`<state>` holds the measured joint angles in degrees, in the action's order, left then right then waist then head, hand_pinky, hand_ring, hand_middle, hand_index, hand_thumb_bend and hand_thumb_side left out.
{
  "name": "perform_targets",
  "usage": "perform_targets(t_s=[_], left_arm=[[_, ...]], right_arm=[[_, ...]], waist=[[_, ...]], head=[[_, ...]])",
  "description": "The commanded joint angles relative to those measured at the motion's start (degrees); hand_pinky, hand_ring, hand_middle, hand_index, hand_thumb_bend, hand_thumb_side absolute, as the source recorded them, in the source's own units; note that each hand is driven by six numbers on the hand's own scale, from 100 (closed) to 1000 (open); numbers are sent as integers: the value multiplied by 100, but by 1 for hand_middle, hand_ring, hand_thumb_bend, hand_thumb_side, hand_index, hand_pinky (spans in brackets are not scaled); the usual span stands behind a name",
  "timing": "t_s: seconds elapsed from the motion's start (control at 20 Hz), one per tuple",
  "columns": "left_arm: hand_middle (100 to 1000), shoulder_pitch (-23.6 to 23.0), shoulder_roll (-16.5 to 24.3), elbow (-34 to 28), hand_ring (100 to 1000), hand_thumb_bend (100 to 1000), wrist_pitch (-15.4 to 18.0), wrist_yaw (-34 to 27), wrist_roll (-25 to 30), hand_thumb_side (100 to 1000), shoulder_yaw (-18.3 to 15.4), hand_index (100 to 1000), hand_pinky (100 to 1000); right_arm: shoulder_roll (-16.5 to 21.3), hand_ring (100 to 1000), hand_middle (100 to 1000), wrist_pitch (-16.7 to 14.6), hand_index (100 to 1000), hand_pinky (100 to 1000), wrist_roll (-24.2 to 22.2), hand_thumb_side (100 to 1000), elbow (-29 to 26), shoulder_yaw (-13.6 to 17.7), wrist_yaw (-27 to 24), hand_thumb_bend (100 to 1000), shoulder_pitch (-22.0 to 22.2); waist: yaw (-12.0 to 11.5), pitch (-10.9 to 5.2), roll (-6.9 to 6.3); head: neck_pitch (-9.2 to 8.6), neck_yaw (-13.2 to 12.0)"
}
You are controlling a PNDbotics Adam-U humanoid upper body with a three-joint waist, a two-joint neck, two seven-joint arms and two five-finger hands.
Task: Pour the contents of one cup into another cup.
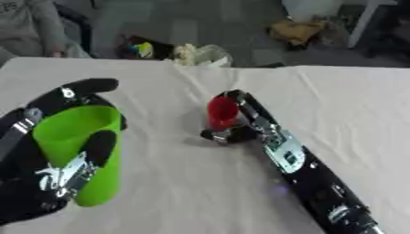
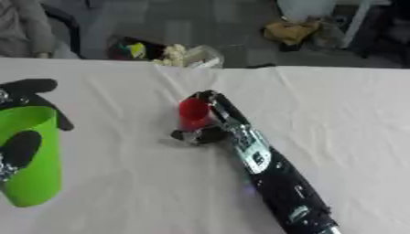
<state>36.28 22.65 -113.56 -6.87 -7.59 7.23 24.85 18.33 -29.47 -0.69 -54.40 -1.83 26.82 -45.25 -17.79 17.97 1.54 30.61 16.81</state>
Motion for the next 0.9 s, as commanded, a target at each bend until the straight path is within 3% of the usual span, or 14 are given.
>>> perform_targets(t_s=[0.05, 0.4, 0.45, 0.75, 0.9], left_arm=[[591, 87, 30, -103, 658, 100, -9, -22, 6, 482, -15, 893, 100], [592, 81, 36, -103, 659, 100, -12, 6, 14, 480, -3, 890, 100], [592, 77, 39, -103, 659, 100, -11, 13, 16, 480, -1, 890, 100], [591, 48, 82, -103, 658, 100, 19, 50, -22, 486, -37, 889, 100], [591, -2, 130, -103, 657, 100, 45, 72, -59, 486, -69, 887, 100]], right_arm=[[-2, 394, 323, 22, 581, 729, 41, 293, -69, -19, 99, 639, -117], [-72, 224, 200, 70, 456, 549, 28, 121, -47, -61, 161, 357, -108], [-77, 189, 177, 82, 437, 517, 34, 100, -48, -64, 164, 266, -102], [-39, 146, 125, 155, 395, 466, 109, 100, -115, -67, 95, 117, -50], [45, 143, 119, 179, 389, 462, 109, 100, -184, -70, -9, 104, -18]], waist=[[-14, -85, -17], [8, -84, -22], [16, -85, -23], [107, -88, -35], [183, -104, -42]], head=[[-75, 20], [-67, 27], [-67, 25], [-79, 16], [-74, 7]])
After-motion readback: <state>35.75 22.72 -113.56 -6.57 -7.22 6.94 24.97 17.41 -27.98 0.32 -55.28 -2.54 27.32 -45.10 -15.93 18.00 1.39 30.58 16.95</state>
